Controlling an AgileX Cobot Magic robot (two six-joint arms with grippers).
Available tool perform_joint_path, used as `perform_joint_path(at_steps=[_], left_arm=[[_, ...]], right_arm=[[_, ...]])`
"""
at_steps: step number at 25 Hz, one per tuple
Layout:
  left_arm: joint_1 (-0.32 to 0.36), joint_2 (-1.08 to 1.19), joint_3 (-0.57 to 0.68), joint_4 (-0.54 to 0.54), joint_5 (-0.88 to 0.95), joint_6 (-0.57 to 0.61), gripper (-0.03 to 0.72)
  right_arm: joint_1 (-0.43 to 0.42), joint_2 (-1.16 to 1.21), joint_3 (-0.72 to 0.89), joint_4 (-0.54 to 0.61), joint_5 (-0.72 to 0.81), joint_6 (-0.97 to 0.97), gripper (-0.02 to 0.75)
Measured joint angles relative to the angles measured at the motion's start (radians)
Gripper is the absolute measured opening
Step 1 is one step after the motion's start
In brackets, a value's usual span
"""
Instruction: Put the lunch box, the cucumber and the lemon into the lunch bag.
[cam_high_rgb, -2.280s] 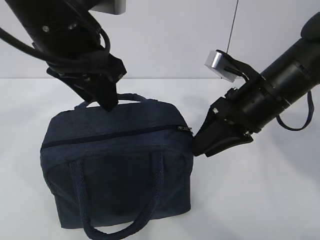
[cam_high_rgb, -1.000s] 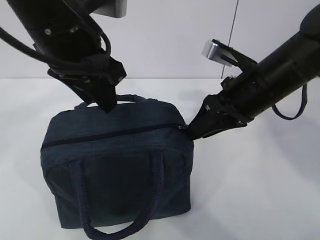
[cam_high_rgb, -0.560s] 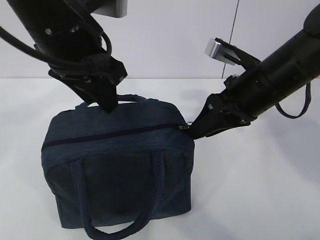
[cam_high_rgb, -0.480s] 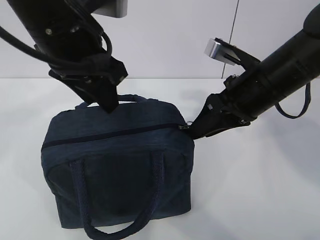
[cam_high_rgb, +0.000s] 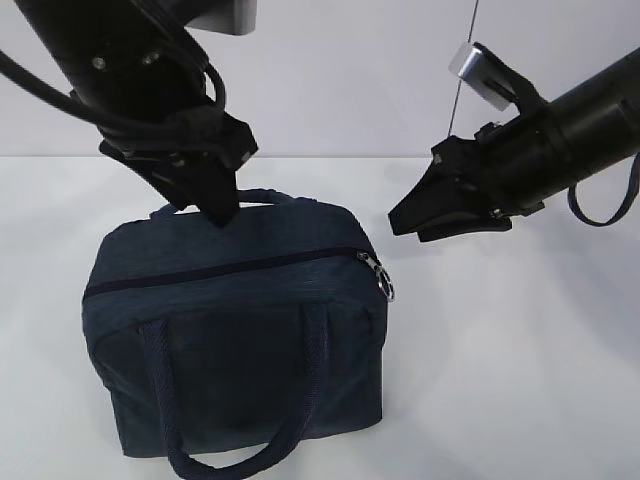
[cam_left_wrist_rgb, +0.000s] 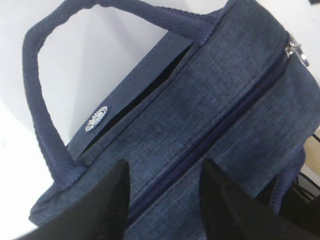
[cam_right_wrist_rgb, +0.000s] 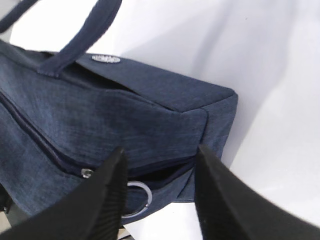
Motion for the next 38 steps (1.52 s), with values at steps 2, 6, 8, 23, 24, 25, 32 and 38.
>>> perform_joint_path(at_steps=[2, 6, 8, 23, 24, 25, 32, 38], left_arm=[[0.000, 0.000, 0.000, -0.002, 0.000, -0.002, 0.326], [0.000, 0.000, 0.000, -0.003, 0.000, -0.002, 0.325], [0.000, 0.000, 0.000, -0.004, 0.000, -0.004, 0.325], [0.000, 0.000, 0.000, -0.004, 0.000, -0.004, 0.325], [0.000, 0.000, 0.000, -0.004, 0.000, -0.004, 0.325], [0.000, 0.000, 0.000, -0.004, 0.000, -0.004, 0.326], [0.000, 0.000, 0.000, -0.024, 0.000, -0.004, 0.325], [0.000, 0.000, 0.000, -0.025, 0.000, -0.004, 0.325]], right_arm=[[-0.017, 0.000, 0.000, 0.013, 0.015, -0.002, 0.320], [-0.023, 0.034, -0.002, 0.075, 0.114, -0.002, 0.320], [-0.026, 0.056, -0.002, 0.098, 0.158, -0.002, 0.320], [-0.051, 0.065, 0.078, 0.134, 0.192, -0.109, 0.319], [-0.051, 0.065, 0.086, 0.156, 0.192, -0.131, 0.319], [-0.051, 0.065, 0.088, 0.172, 0.192, -0.148, 0.319], [-0.051, 0.098, 0.092, 0.231, 0.192, -0.188, 0.319], [-0.051, 0.109, 0.092, 0.209, 0.192, -0.202, 0.319]])
